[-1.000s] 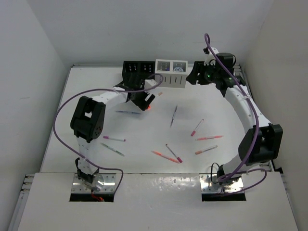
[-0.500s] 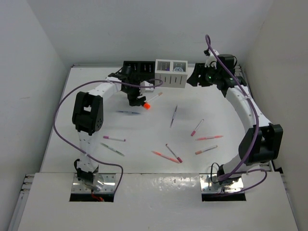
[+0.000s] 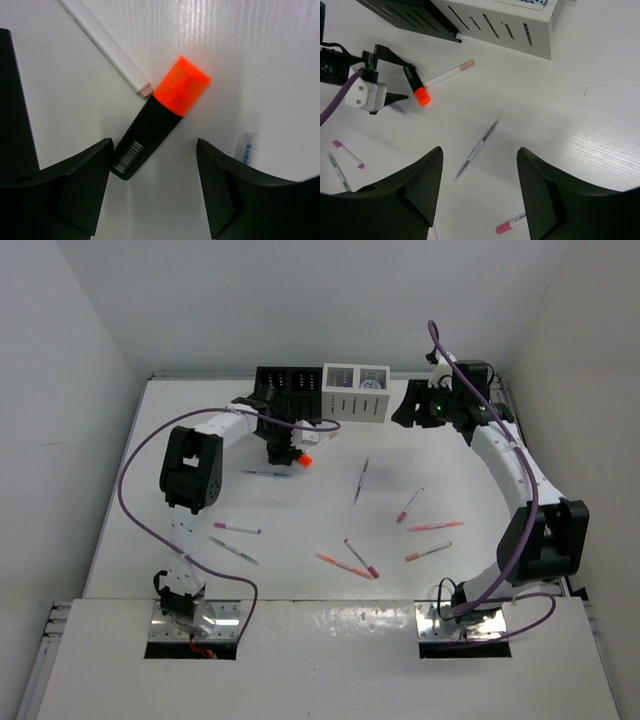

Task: Sort the stationery into containers
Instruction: Pick up the pen from the center of the board.

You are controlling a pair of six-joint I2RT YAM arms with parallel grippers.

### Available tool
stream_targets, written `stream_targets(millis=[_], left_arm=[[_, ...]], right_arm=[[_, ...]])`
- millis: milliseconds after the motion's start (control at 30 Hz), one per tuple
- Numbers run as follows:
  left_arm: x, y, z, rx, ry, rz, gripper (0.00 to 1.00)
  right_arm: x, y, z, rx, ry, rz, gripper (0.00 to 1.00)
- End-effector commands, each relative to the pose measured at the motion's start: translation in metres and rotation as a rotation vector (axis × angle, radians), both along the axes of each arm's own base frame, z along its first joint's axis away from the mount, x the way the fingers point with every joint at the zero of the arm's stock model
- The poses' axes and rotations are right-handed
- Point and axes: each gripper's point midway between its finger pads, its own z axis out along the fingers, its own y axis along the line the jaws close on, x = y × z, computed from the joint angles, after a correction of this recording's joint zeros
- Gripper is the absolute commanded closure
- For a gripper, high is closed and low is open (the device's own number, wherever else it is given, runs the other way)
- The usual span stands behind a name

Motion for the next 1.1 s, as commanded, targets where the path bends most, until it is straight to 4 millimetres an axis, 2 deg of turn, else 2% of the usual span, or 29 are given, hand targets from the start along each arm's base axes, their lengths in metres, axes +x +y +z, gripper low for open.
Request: stream_targets(millis=[0, 200, 333, 533, 633, 933, 1000, 1033, 1067], left_arm=[[0.013, -0.004, 0.009, -0.036, -0.063, -0.033, 0.27], [0.016, -0.004, -0.003, -0.020, -0.053, -0.046, 0.23], [-0.004, -0.002, -0.016, 0.003, 0.014, -0.095, 0.24], [-0.025, 0.000, -0.022, 0.026, 0.100, -0.125, 0.25], [-0.037, -0.002, -0.032, 0.043, 0.155, -0.143, 0.29], [-0.069, -0.002, -0.044, 0.096, 0.248, -0.166, 0.43], [-0.069, -0.005, -0.039, 0.085, 0.232, -0.150, 0.44], [-0.076, -0.002, -0.043, 0.091, 0.244, -0.143, 0.44], [-0.071, -0.005, -0.043, 0.086, 0.218, -0.134, 0.45]], right_arm=[[-0.003, 0.000, 0.023, 0.003, -0.069, 0.019, 0.40], [-0.008, 0.000, 0.020, 0.001, -0.056, 0.021, 0.40], [-0.012, -0.001, 0.019, -0.003, -0.057, 0.024, 0.40], [-0.015, 0.001, 0.021, 0.004, -0.058, 0.038, 0.41], [-0.015, 0.002, 0.024, 0.010, -0.057, 0.043, 0.42], [-0.020, 0.002, 0.025, 0.012, -0.059, 0.044, 0.43], [-0.021, 0.002, 0.025, 0.013, -0.061, 0.045, 0.43], [-0.021, 0.002, 0.025, 0.013, -0.059, 0.043, 0.43], [-0.022, 0.003, 0.026, 0.015, -0.060, 0.045, 0.43]])
